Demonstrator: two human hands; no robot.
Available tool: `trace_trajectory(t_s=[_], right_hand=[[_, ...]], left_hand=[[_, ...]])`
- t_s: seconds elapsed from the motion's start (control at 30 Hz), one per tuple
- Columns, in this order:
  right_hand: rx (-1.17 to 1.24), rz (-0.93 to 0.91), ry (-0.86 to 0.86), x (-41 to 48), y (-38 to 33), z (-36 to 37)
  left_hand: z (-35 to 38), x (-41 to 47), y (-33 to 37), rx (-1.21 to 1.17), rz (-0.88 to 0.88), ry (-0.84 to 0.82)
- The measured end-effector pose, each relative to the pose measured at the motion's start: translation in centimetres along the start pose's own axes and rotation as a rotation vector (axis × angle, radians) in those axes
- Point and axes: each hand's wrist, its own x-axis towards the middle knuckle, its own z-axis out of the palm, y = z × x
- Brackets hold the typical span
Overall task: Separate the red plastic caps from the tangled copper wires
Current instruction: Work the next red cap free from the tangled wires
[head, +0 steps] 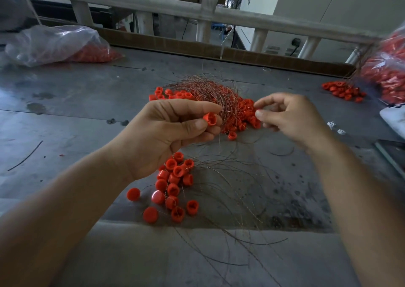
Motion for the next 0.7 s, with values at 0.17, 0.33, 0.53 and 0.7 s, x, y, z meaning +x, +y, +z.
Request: trace_trajectory(t_s=[0.17,0.33,0.53,0.7], right_hand=[[0.491,-0.078,-0.211,-1.8,-3.2,0.7],[0.495,-0.175,-0.331,-3.2,-4.4,2.5],[0.48,-0.276,-0.28,-3.7,-4.7,3.6],[0.465,-0.353,-0.235,-4.0,-4.9,4.2]], left_hand=[[0.3,0.0,-0.1,0.088,-0.001,0.068],[0.4,0.0,-0.1,0.173,0.006,0.163],[0.3,0.1,0.0,0.213,-0.024,0.224],[0.3,0.2,0.0,0.188,-0.025,0.245]])
